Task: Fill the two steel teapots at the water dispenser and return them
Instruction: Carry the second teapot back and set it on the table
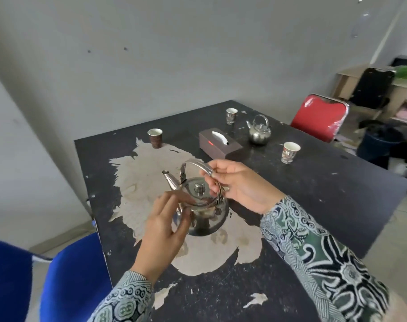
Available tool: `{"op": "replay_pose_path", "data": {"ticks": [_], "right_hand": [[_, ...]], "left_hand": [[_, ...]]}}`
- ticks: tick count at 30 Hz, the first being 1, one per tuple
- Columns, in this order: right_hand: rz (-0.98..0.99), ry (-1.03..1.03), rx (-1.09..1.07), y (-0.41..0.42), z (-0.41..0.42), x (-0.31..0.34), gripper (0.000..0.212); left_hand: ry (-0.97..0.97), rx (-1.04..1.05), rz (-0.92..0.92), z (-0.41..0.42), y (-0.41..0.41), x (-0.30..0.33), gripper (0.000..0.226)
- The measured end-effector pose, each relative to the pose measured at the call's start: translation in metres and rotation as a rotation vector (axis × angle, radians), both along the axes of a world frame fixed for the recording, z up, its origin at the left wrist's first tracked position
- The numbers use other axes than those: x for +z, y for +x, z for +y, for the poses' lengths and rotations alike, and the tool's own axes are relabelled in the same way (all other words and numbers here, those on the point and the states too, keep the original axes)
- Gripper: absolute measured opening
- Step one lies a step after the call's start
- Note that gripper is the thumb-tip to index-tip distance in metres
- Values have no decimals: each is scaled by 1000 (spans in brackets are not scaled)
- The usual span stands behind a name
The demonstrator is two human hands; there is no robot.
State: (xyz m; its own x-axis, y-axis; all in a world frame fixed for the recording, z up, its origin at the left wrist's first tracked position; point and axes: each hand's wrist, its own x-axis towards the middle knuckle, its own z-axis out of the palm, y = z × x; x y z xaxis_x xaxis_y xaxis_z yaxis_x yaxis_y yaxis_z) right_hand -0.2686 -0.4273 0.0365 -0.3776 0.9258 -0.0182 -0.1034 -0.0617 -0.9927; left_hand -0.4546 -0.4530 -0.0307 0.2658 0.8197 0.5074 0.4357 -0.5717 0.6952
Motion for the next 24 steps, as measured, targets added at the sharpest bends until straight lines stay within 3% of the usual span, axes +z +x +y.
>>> {"op": "replay_pose_path", "data": {"ticks": [5, 12, 24], "right_hand": [[39, 61, 23, 6, 40, 21, 23], [24, 36, 37, 2, 104, 44, 21], [-105, -104, 186, -2, 241, 21, 22]], "left_hand": [[84, 47, 178, 28, 19, 11, 20], [119, 155, 367, 81, 32, 28, 40], [-127, 361, 631, 195, 45, 0, 64]]}}
